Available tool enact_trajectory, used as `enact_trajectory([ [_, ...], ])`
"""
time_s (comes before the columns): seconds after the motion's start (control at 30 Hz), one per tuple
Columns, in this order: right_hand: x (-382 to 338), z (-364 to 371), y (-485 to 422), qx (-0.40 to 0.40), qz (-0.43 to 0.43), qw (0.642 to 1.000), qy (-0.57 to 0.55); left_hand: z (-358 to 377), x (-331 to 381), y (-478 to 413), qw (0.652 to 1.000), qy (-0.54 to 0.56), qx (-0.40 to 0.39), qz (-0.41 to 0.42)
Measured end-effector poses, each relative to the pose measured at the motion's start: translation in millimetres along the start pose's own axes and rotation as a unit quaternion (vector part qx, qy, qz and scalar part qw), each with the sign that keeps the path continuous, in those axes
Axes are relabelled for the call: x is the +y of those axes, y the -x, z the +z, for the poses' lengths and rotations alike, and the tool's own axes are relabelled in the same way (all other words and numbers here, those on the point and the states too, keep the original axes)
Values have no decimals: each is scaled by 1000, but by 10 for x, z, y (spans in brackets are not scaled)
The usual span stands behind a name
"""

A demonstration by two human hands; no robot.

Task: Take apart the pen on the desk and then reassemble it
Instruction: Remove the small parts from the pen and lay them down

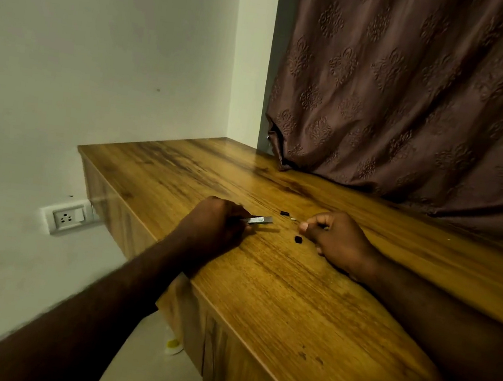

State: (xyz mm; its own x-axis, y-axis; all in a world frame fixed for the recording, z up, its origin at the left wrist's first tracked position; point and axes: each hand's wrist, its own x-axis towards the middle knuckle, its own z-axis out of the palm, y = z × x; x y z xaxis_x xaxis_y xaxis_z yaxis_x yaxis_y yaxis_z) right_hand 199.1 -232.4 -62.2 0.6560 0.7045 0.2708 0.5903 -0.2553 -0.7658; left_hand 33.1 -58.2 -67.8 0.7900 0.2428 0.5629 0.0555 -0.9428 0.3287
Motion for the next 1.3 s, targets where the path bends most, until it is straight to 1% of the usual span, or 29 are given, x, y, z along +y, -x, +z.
enact_trajectory([
  [0.07, -18, -25, 10, 47, 45, 993, -102, -4, 20, -2, 1000, -8, 3, 11],
  [0.13, -79, -31, 55, 61, 71, 982, -163, -8, 34, -2, 1000, -16, 8, 26],
  [0.2, -189, 48, 132, 21, 81, 973, -215, -8, 34, 15, 999, -27, 13, 42],
  [0.27, -292, 169, 189, -20, 87, 966, -243, -10, 26, 26, 998, -28, 20, 51],
  [0.43, -408, 267, 227, -59, 120, 947, -294, -18, 32, 38, 997, -14, 29, 63],
  [0.6, -426, 221, 228, -84, 138, 939, -304, -36, 70, 29, 994, -22, 25, 106],
  [0.77, -437, 174, 198, -121, 164, 928, -313, -8, 75, 8, 986, -68, 53, 140],
  [0.93, -430, 156, 147, -139, 194, 922, -304, 6, 126, -9, 970, -137, 62, 192],
  [1.07, -436, 132, 136, -155, 202, 921, -296, 7, 131, -6, 960, -153, 74, 220],
  [1.3, -426, 119, 112, -162, 211, 929, -257, 23, 123, -18, 958, -163, 70, 225],
])
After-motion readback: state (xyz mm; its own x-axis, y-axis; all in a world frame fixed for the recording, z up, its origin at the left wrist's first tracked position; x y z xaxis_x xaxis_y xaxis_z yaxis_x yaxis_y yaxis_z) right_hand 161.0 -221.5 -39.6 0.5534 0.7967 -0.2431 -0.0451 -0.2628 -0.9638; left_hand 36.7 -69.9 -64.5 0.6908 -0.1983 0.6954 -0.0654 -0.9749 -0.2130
